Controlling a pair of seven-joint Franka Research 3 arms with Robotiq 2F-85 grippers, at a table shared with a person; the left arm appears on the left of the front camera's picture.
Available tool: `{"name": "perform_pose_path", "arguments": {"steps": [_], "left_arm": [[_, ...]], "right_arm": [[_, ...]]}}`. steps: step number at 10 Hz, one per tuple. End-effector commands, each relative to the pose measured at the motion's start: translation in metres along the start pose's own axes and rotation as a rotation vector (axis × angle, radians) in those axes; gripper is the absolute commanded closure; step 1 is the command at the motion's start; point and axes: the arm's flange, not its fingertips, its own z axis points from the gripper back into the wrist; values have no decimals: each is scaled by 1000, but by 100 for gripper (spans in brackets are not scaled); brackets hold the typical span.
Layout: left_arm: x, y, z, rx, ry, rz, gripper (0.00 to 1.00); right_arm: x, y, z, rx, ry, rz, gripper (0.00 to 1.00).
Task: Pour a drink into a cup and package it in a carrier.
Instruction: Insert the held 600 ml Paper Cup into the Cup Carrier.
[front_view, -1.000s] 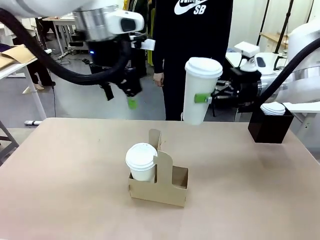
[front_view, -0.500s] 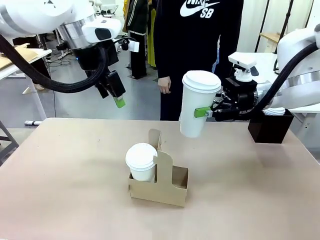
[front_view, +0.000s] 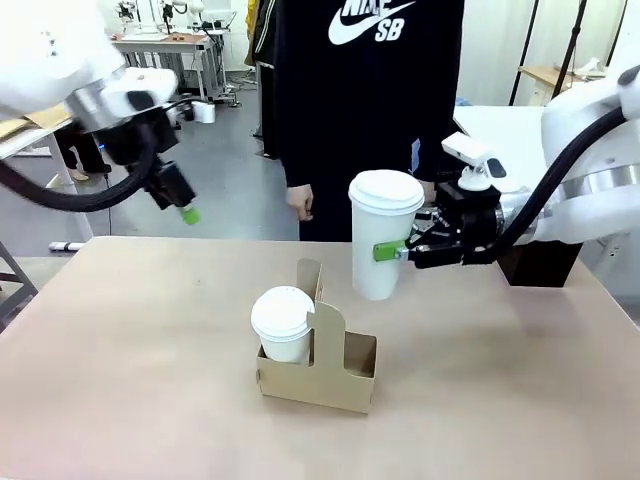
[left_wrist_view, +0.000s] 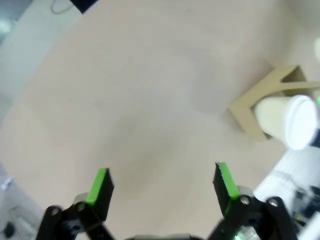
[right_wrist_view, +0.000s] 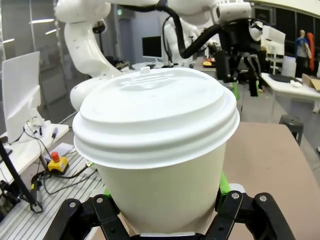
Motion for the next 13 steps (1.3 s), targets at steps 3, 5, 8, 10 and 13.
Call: {"name": "perform_pose_path", "arguments": {"steps": [3, 5, 8, 10, 13], "left_arm": [[-37, 60, -32, -112, -44, -321, 0], [-62, 89, -45, -182, 33, -401, 0], [-59, 71, -49, -138, 9, -359, 0], [-59, 71, -49, -138, 9, -359, 0], [-59, 71, -49, -138, 9, -359, 0]], "right_arm": [[-12, 20, -37, -29, -43, -42, 20], [-29, 25, -43, 7, -77, -50, 20], [-46, 36, -47, 36, -82, -54, 20], [-56, 41, -51, 45, -84, -54, 20], [-75, 41, -56, 46, -84, -34, 20]]}}
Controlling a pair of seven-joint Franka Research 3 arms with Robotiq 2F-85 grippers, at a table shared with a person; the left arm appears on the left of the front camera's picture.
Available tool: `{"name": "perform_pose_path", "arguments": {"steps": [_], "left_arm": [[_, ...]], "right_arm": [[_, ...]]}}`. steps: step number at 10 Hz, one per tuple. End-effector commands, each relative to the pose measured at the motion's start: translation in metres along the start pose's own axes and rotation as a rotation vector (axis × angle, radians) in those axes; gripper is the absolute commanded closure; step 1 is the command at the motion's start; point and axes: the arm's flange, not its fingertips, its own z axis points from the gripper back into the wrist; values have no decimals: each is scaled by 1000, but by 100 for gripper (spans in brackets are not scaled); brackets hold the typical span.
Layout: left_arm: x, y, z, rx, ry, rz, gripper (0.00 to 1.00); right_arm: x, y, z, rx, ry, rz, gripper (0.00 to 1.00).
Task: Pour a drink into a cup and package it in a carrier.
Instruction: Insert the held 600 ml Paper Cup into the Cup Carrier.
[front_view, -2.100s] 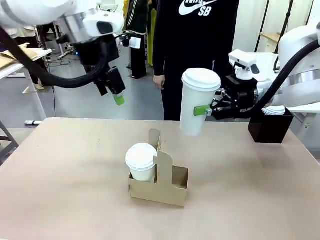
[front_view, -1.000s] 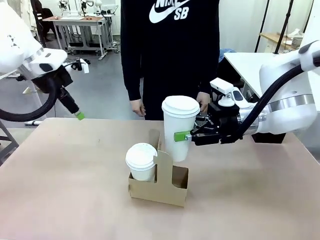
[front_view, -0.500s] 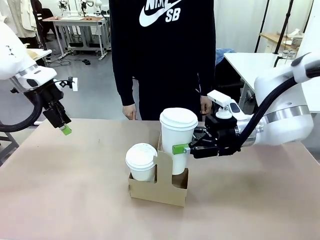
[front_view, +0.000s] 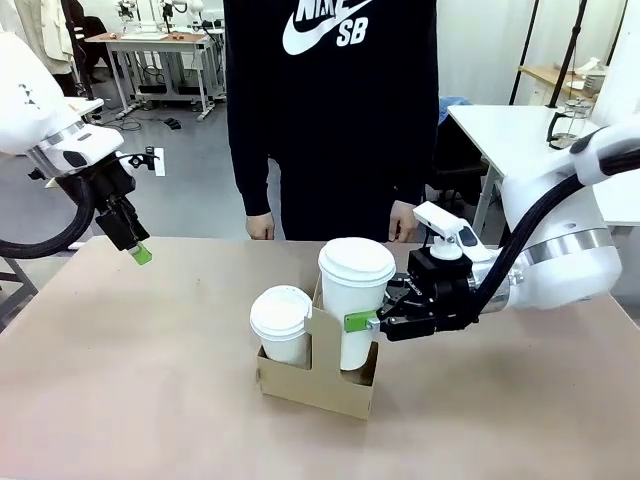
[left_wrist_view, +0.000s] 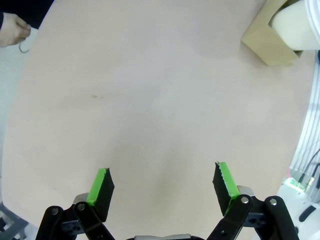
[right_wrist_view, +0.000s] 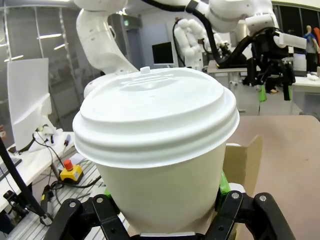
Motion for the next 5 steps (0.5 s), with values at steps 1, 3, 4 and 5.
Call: {"name": "perform_pose_path", "arguments": {"steps": [1, 3, 4, 5], "left_arm": [[-3, -1, 0, 6, -19, 11, 0], [-3, -1, 0, 6, -19, 11, 0], [-3, -1, 0, 6, -19, 11, 0], [-3, -1, 0, 6, -19, 11, 0]], "right_arm": [[-14, -3, -6, -8, -25, 44, 20], [-27, -3, 0, -29, -32, 54, 20], [-34, -2, 2, -34, -27, 64, 20], [-40, -2, 4, -31, -29, 71, 20]]}}
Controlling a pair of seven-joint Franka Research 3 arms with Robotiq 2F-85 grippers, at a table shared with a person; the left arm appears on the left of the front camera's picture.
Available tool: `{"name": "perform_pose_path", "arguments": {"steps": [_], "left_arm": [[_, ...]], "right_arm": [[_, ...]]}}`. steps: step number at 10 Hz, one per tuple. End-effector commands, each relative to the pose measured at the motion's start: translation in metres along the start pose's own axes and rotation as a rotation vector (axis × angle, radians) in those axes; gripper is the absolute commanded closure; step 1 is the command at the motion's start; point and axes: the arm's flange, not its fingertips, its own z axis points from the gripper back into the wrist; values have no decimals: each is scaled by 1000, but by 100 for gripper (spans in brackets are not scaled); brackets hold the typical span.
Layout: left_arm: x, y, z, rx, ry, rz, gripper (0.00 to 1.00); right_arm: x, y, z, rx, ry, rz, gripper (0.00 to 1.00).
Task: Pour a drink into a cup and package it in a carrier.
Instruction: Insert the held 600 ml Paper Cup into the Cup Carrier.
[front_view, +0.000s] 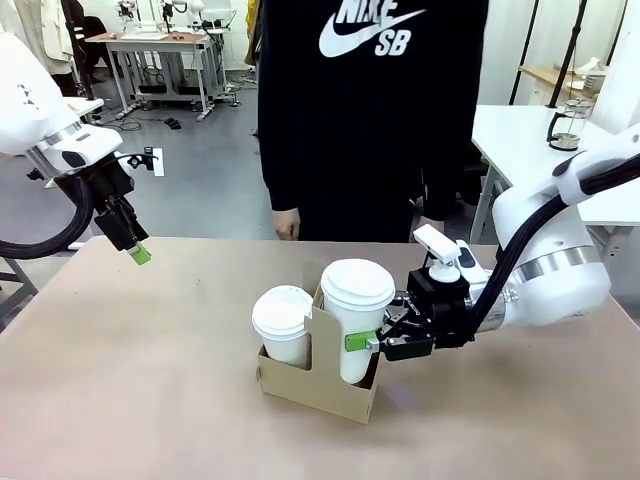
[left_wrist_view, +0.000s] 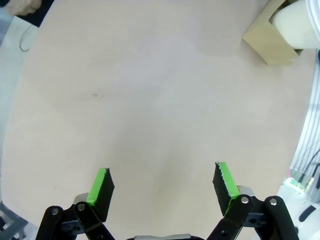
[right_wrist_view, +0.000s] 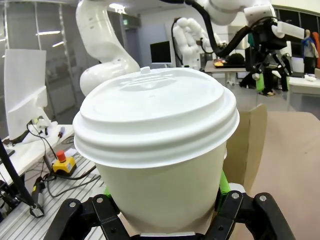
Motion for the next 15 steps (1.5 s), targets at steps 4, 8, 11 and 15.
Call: {"name": "perform_pose_path", "arguments": {"steps": [4, 8, 11, 15], "left_arm": [[-2, -2, 0, 6, -19, 8, 0], [-2, -2, 0, 6, -19, 8, 0], [-2, -2, 0, 6, -19, 8, 0], [-2, -2, 0, 6, -19, 8, 0]], "right_arm": [[-29, 0, 0, -9, -22, 73, 20], [-40, -5, 3, 1, 40, 46, 20], [-45, -7, 6, 12, 66, 42, 20], [-52, -7, 9, 7, 81, 46, 0]]}}
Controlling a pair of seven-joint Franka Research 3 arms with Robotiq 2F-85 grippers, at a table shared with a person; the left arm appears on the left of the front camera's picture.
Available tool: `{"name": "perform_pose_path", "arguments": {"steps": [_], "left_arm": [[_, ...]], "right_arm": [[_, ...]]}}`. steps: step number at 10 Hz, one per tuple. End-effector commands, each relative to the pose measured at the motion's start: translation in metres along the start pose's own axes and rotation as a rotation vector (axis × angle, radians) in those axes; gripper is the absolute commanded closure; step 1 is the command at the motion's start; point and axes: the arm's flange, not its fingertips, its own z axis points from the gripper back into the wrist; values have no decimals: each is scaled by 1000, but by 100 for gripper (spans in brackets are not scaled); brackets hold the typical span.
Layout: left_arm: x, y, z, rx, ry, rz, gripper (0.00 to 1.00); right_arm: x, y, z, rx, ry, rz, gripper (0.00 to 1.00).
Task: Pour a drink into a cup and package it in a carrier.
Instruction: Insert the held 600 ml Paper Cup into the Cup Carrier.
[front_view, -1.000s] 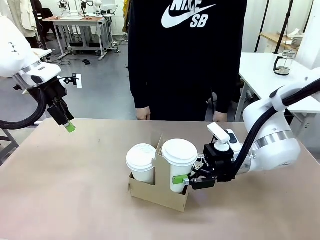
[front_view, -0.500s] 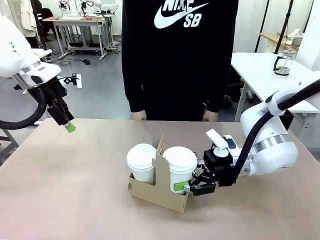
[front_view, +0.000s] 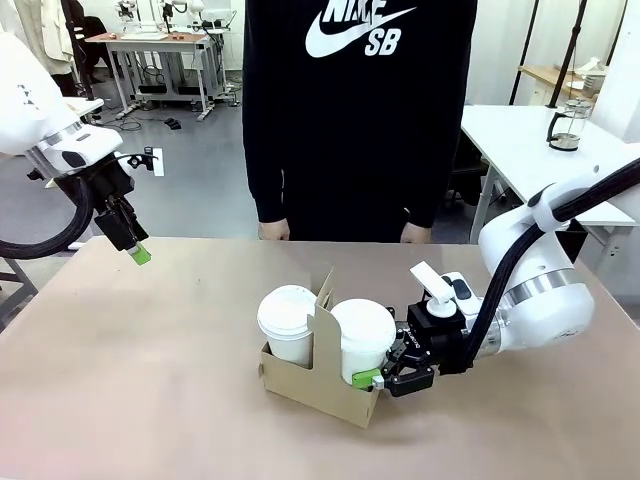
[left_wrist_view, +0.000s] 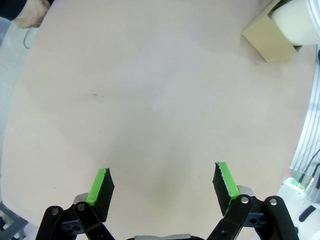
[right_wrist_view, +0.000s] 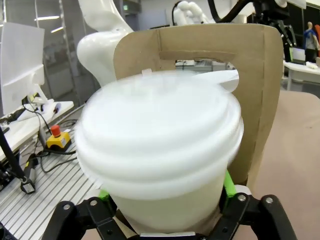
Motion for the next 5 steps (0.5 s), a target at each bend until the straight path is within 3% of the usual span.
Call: {"name": "perform_pose_path", "arguments": {"steps": [1, 5], "left_arm": [[-2, -2, 0, 6, -19, 7, 0], [-2, -2, 0, 6, -19, 7, 0]], "right_arm": [[0, -3, 2, 6, 11, 21, 0], [3, 13, 28, -16, 30, -34, 0]]}}
